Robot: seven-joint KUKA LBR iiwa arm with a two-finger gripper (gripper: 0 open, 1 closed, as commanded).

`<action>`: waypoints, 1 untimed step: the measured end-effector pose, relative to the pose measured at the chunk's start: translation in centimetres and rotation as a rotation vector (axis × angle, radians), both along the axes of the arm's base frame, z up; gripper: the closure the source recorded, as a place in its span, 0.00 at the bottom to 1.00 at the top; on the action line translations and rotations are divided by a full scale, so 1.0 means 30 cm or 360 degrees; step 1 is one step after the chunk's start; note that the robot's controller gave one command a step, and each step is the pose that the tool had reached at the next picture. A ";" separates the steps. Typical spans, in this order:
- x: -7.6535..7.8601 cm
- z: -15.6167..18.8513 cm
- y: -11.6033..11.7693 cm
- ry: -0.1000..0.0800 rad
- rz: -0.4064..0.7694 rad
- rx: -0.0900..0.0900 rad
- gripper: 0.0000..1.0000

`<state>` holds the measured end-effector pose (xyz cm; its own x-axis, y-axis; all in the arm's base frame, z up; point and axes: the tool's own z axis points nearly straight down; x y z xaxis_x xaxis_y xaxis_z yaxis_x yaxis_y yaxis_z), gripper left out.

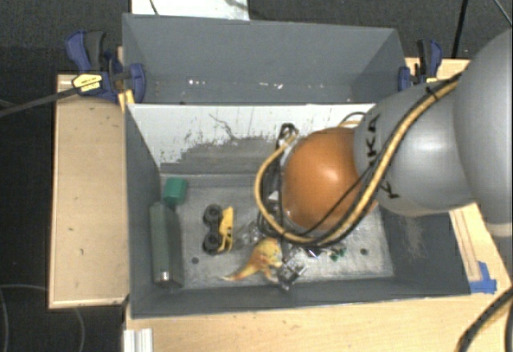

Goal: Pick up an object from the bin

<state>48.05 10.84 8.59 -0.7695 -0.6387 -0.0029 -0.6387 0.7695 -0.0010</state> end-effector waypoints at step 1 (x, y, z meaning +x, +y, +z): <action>-0.006 -0.046 -0.002 0.0001 -0.0033 -0.0001 1.00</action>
Offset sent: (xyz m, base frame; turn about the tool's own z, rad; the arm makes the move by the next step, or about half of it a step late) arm 0.0000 0.0000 0.0000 0.0000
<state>47.87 10.77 7.22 -0.7824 -0.6228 -0.0021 -0.6228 0.7824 -0.0009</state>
